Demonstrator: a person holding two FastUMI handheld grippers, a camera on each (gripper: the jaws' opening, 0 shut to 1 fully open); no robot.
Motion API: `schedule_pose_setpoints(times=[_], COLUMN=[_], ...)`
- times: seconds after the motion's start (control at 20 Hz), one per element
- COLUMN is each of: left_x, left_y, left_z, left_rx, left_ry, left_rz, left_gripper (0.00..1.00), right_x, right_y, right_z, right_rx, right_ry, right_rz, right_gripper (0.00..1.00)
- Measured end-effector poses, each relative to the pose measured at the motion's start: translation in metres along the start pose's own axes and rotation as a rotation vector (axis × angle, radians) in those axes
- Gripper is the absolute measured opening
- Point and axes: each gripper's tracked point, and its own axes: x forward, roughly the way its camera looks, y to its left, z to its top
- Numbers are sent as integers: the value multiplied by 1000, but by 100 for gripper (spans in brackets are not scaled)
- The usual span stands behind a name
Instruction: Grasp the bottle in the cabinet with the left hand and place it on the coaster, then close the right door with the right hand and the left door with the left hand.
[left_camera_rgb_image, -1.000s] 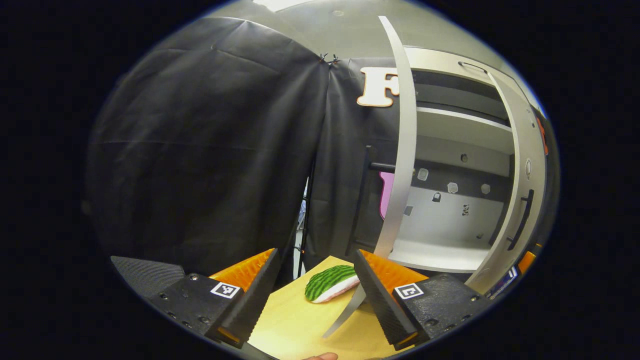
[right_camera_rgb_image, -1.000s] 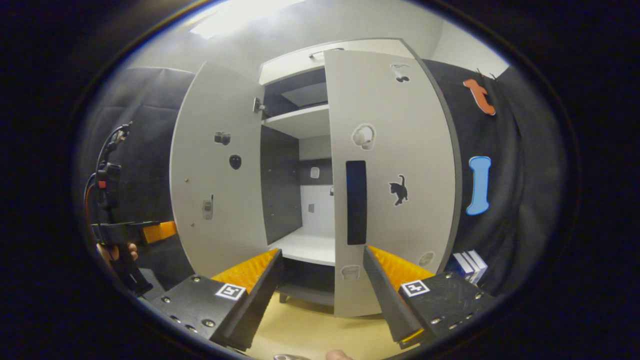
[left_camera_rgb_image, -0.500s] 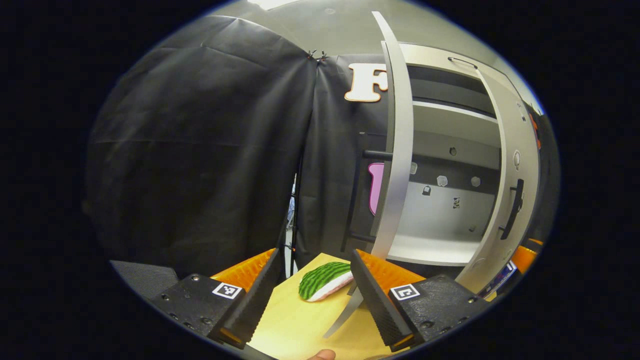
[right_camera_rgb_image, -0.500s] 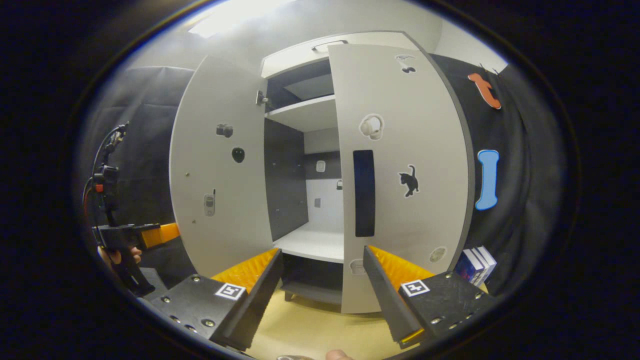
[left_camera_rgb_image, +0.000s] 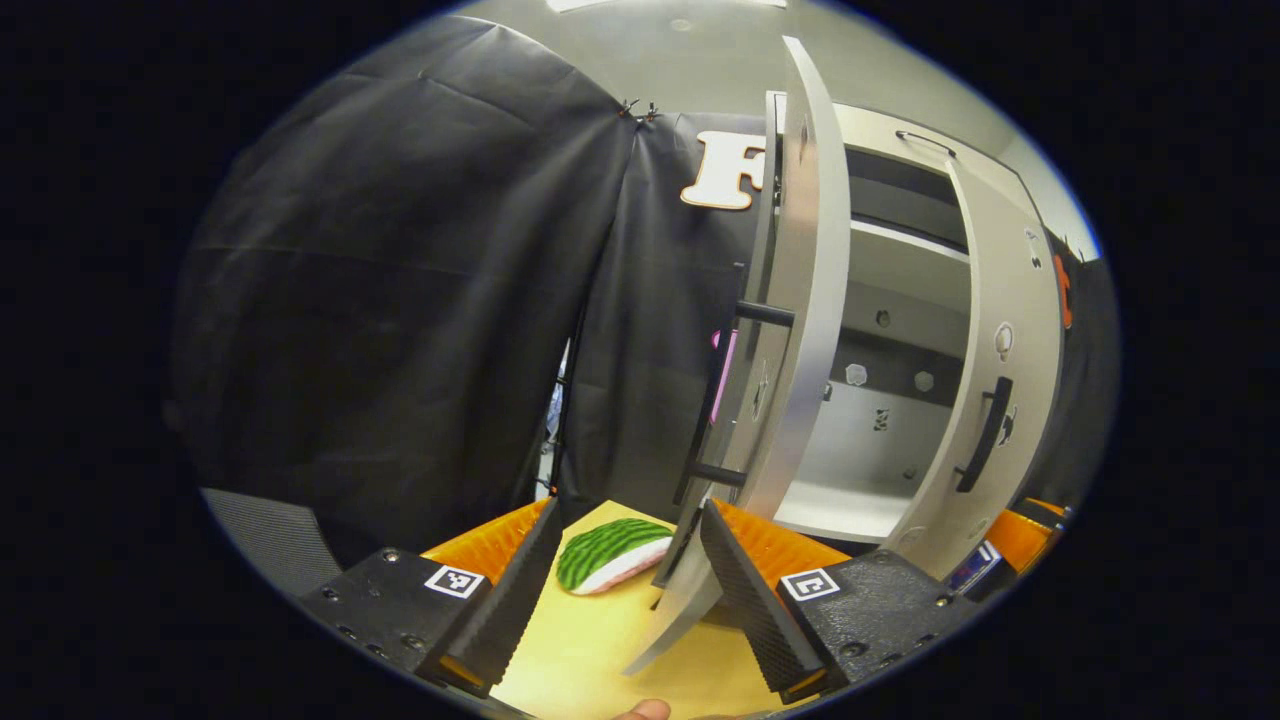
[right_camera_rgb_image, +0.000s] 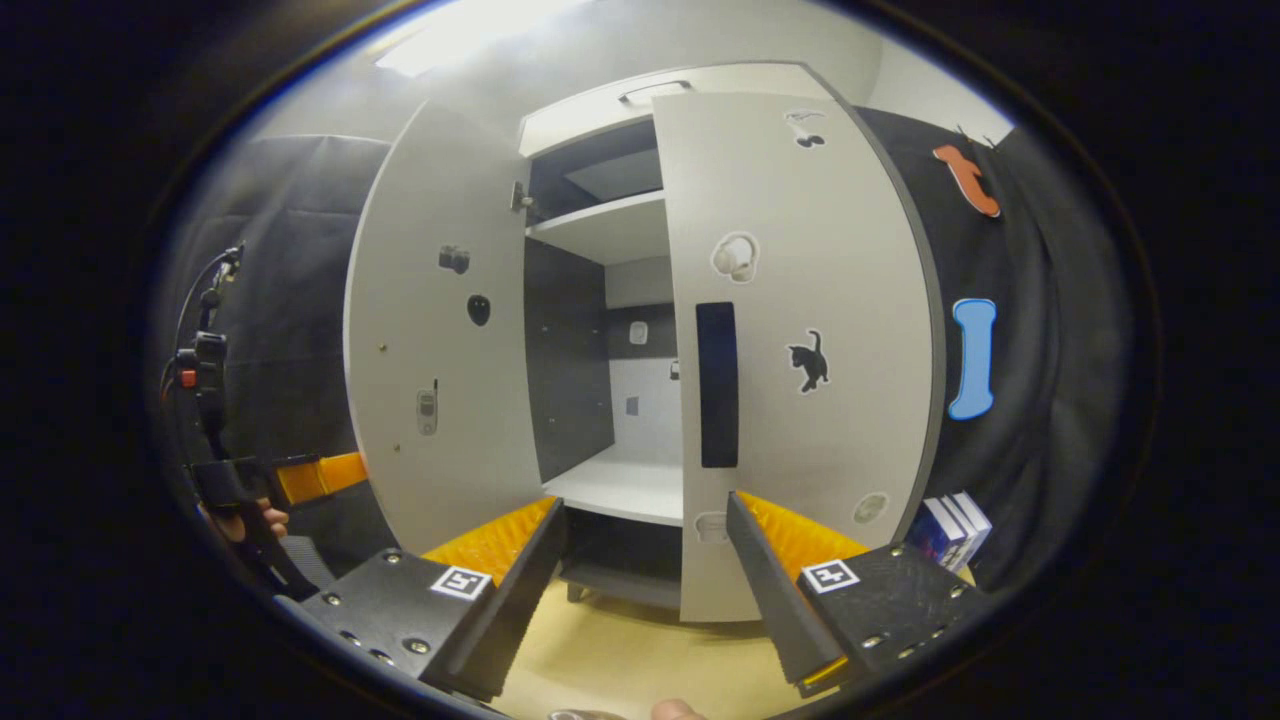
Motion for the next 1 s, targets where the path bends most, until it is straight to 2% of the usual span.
schedule_pose_setpoints(times=[0.6, 0.75, 1.0], left_x=[2, 3, -1], left_y=[-84, -110, -144], left_z=[-24, -30, -42], left_rx=[-32, -36, -6], left_ry=[66, 88, 122], left_rz=[-189, -257, -325], left_gripper=[92, 92, 93], right_x=[-18, -22, -27], right_y=[-31, -41, -57], right_z=[4, 6, 9], right_rx=[6, 4, 7], right_ry=[-17, -22, -28], right_rz=[-71, -97, -130], right_gripper=[97, 97, 97])
